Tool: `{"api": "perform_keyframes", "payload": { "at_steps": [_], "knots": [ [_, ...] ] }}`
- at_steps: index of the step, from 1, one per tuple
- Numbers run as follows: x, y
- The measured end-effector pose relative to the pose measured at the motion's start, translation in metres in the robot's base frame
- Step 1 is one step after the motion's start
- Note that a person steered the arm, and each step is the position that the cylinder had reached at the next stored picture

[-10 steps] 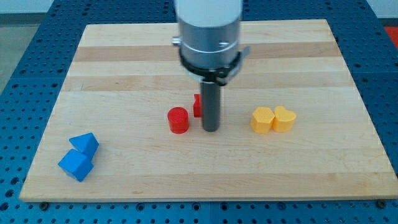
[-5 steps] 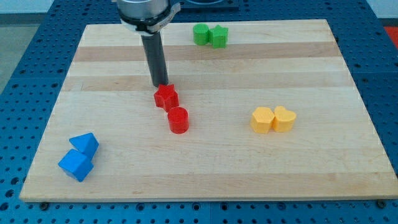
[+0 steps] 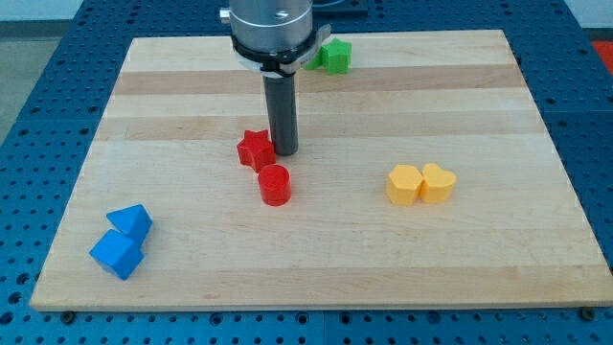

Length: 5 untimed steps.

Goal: Separate the red blocks

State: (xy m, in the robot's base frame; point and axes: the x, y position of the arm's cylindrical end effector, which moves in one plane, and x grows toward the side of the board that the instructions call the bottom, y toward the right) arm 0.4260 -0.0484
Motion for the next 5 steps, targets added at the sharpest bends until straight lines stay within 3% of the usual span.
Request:
{"api": "perform_keyframes", "payload": {
  "at_steps": [2,4,5],
  "knots": [
    [0.000,-0.021],
    [0.027,-0.003],
    [0.027,-0.027]
  ]
}}
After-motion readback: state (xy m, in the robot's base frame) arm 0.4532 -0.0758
